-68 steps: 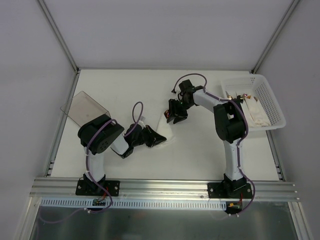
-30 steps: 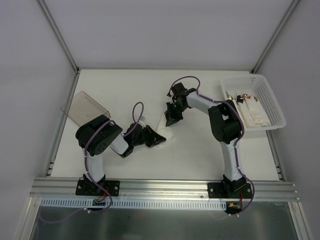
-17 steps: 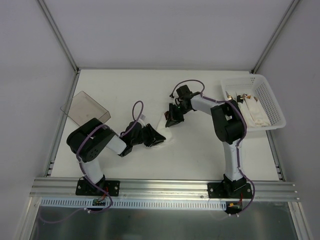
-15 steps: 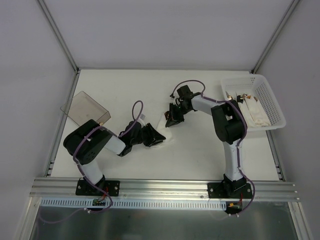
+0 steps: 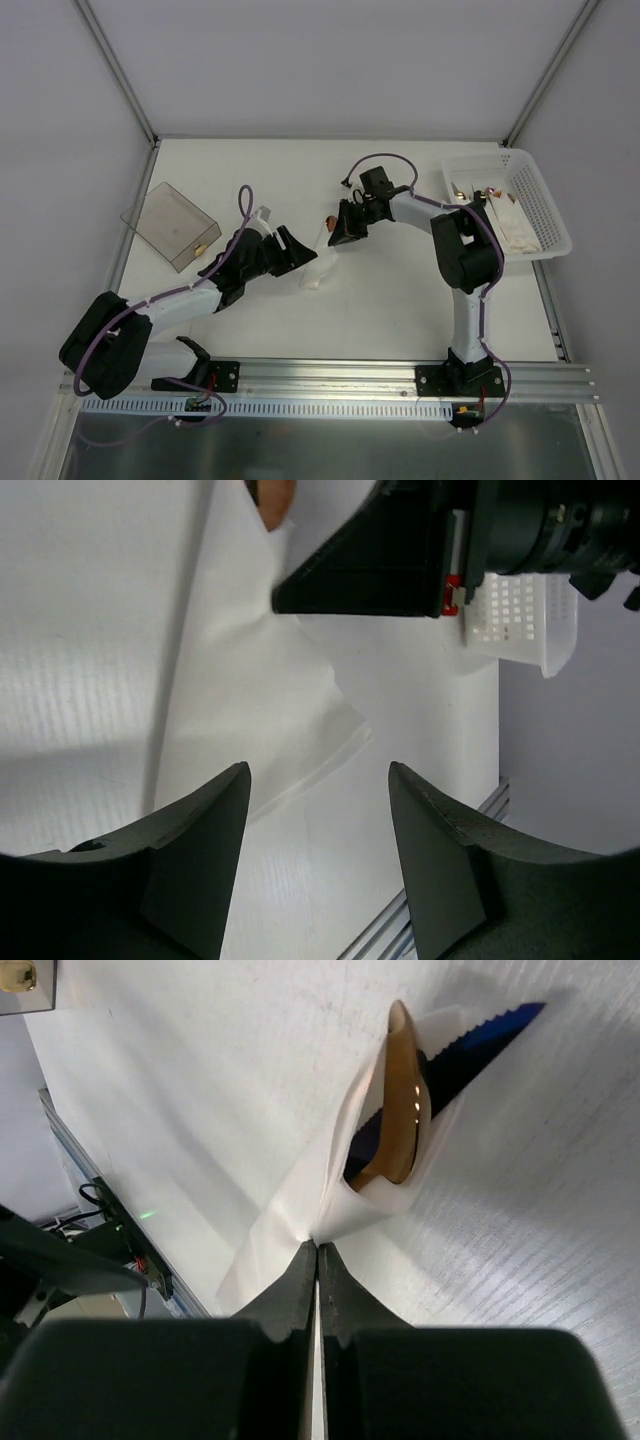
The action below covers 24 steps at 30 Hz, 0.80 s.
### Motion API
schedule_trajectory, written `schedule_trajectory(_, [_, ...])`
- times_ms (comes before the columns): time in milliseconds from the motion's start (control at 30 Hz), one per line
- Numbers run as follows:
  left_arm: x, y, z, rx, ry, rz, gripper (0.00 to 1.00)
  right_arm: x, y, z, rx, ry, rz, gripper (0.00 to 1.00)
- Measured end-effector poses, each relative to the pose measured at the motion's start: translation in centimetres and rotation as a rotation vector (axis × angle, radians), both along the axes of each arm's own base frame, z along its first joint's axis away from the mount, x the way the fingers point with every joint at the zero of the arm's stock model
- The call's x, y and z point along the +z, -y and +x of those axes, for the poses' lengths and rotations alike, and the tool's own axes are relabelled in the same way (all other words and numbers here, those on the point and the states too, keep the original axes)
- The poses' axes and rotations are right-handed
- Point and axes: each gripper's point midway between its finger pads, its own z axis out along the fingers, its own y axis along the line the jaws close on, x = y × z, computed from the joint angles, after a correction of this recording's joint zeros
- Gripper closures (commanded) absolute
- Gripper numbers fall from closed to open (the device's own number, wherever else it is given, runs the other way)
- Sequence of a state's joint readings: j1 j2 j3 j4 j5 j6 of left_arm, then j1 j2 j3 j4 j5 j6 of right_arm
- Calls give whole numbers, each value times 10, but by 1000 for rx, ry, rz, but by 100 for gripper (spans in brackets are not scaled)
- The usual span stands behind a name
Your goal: Place the utensils on the paper napkin and roll it up
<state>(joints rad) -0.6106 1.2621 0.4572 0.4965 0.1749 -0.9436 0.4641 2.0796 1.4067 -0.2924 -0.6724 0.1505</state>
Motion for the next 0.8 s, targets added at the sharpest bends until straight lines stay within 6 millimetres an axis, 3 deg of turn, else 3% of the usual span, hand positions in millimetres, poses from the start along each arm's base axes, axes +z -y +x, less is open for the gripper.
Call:
schedule_trajectory(233, [-13, -30, 12, 65, -34, 71, 41, 8, -3, 2, 7, 26, 39, 100])
schedule_trajectory(567, [-35, -31, 12, 34, -101, 68, 35, 15, -6, -4, 16, 20, 105, 100])
schedule_trajectory(800, [-30, -34, 19, 24, -82, 21, 32, 38, -11, -6, 45, 64, 170, 100])
